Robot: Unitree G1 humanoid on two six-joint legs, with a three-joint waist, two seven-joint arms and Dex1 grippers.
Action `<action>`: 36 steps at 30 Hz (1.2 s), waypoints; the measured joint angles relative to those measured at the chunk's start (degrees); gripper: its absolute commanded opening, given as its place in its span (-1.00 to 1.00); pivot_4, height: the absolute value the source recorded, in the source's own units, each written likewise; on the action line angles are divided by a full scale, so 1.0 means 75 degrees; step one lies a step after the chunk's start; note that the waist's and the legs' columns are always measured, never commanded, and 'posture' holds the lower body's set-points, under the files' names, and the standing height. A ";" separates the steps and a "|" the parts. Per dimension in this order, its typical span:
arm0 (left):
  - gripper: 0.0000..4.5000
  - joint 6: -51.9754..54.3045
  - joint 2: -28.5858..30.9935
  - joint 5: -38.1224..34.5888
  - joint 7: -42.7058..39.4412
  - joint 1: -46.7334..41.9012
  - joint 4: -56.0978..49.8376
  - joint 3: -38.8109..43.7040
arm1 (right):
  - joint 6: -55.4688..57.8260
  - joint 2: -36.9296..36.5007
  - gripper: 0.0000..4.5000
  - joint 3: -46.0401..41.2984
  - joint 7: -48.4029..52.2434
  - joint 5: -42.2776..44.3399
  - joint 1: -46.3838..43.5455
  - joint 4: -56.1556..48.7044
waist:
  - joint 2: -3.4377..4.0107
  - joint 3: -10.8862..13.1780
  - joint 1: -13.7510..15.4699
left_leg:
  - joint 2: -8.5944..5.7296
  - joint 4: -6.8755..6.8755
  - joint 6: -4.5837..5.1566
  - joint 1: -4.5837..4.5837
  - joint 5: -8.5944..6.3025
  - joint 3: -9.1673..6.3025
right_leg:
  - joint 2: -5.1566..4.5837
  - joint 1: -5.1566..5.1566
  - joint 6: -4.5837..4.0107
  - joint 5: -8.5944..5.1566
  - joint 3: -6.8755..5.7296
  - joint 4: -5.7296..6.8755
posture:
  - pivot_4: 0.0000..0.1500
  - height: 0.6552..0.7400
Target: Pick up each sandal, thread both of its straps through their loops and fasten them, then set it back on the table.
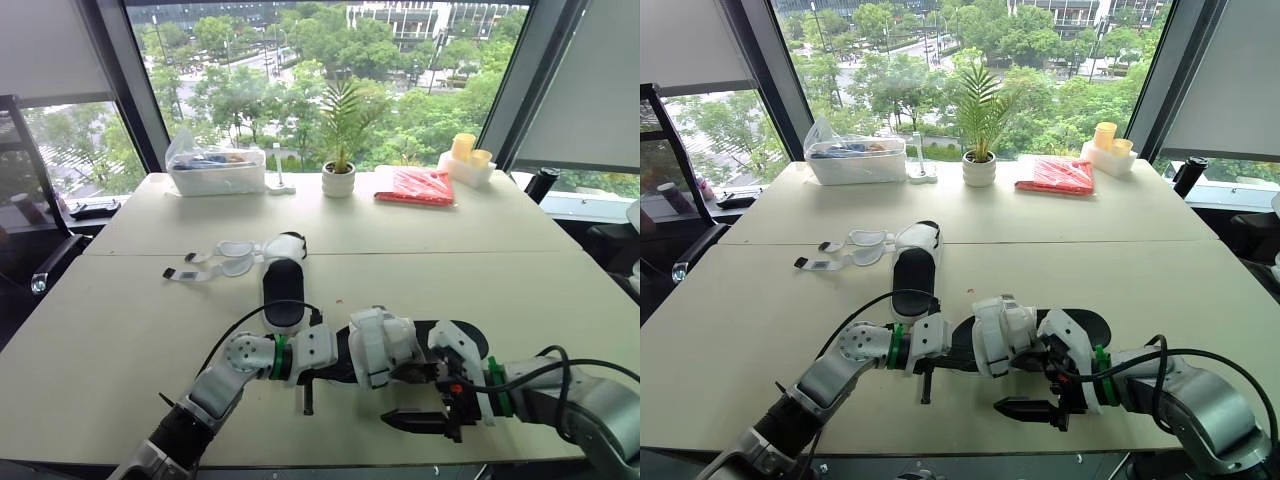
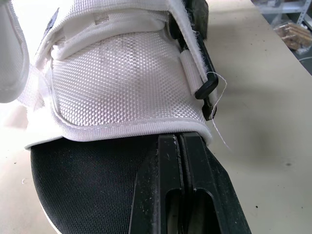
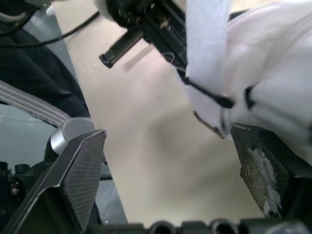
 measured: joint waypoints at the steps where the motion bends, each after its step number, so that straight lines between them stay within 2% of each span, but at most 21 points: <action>1: -1.00 0.0000 0.0000 0.0000 0.0000 -0.0001 0.0000 0.0000 | 0.0034 0.0008 0.94 -0.0002 -0.0031 0.0061 0.0000 0.0000 | 0.0000 0.0000 0.0000 | 0.0000 0.0000 0.0000 0.0000 0.0000 0.0000 | 0.0000 0.0000 0.0000 0.0000 0.0000 0.0000 | 1.00 1.00; 10: -1.00 0.0001 -0.0014 0.0000 -0.0001 -0.0003 0.0000 -0.0001 | 0.0195 0.0251 0.94 0.0615 -0.0115 0.0321 -0.0093 0.0049 | 0.0000 0.0000 -0.0003 | 0.0000 0.0000 0.0001 0.0000 0.0000 0.0000 | -0.0001 0.0001 0.0000 0.0000 0.0000 -0.0003 | 1.00 1.00; 19: -1.00 0.0006 -0.0020 0.0000 0.0000 -0.0005 -0.0001 0.0000 | 0.0017 0.0341 0.94 0.1198 -0.0010 0.0062 -0.0574 0.0901 | 0.0000 0.0000 -0.0005 | 0.0000 -0.0001 0.0001 0.0000 0.0000 0.0000 | 0.0000 0.0000 0.0002 0.0001 0.0000 -0.0003 | 1.00 1.00; 22: -1.00 0.0014 -0.0020 0.0000 0.0007 -0.0005 0.0000 0.0003 | -0.0038 0.0339 0.56 0.1391 0.0050 -0.0078 -0.0718 0.1195 | 0.0000 0.0000 -0.0004 | -0.0001 0.0002 0.0001 0.0000 0.0000 0.0000 | 0.0000 0.0000 0.0003 0.0002 0.0000 -0.0002 | 1.00 1.00; 28: -1.00 0.0015 -0.0021 0.0000 0.0003 -0.0005 -0.0008 0.0001 | -0.0148 0.0322 -0.82 0.1379 0.0136 -0.0255 -0.0926 0.1432 | 0.0001 -0.0001 -0.0001 | -0.0001 0.0000 0.0001 0.0001 0.0000 0.0000 | 0.0000 -0.0001 0.0017 0.0010 -0.0001 -0.0002 | 1.00 1.00; 29: -1.00 0.0015 -0.0021 0.0000 0.0003 -0.0005 -0.0008 0.0001 | -0.0152 0.0314 -0.99 0.1379 0.0157 -0.0266 -0.0940 0.1434 | 0.0001 -0.0001 -0.0002 | -0.0001 0.0000 0.0001 0.0001 0.0001 0.0000 | 0.0000 -0.0001 0.0016 0.0010 -0.0001 -0.0002 | 1.00 1.00; 36: -1.00 0.0027 -0.0028 0.0000 0.0003 -0.0007 -0.0012 -0.0001 | -0.0143 0.0234 -0.99 0.1381 0.0301 -0.0304 -0.0957 0.1434 | 0.0001 0.0000 -0.0001 | -0.0001 0.0001 0.0000 0.0000 0.0000 0.0000 | 0.0000 -0.0001 0.0016 0.0009 -0.0001 -0.0002 | 1.00 1.00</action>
